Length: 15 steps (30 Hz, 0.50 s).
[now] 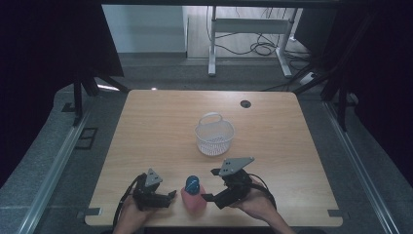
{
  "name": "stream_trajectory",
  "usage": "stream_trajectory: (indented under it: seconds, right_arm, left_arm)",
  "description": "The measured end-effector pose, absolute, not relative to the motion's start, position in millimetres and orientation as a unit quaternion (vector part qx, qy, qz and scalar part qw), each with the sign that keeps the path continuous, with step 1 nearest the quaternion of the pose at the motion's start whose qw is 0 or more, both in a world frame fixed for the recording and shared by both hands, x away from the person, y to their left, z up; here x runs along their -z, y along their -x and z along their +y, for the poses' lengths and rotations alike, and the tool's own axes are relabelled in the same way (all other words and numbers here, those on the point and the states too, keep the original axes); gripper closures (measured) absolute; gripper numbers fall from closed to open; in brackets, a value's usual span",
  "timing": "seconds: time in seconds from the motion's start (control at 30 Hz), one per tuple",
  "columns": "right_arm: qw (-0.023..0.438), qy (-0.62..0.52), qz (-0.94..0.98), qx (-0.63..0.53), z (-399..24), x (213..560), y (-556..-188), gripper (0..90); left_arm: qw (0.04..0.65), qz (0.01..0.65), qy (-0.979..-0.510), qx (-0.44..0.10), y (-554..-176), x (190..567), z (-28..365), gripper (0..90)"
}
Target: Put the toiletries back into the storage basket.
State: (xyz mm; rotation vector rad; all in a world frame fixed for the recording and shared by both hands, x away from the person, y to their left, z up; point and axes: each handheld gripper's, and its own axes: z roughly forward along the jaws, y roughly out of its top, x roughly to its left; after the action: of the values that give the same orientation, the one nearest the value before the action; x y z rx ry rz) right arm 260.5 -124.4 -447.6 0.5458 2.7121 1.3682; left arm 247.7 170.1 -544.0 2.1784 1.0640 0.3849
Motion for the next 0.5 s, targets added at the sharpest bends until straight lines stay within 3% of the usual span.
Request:
stream_trajectory:
  seconds: [0.5]
  right_arm:
    - [0.012,-0.142,0.886,-0.442,-98.6,444.1,-259.1,31.4]
  left_arm:
    - [0.337,0.408,-0.835,-0.148,-247.7,544.0,170.1,10.3]
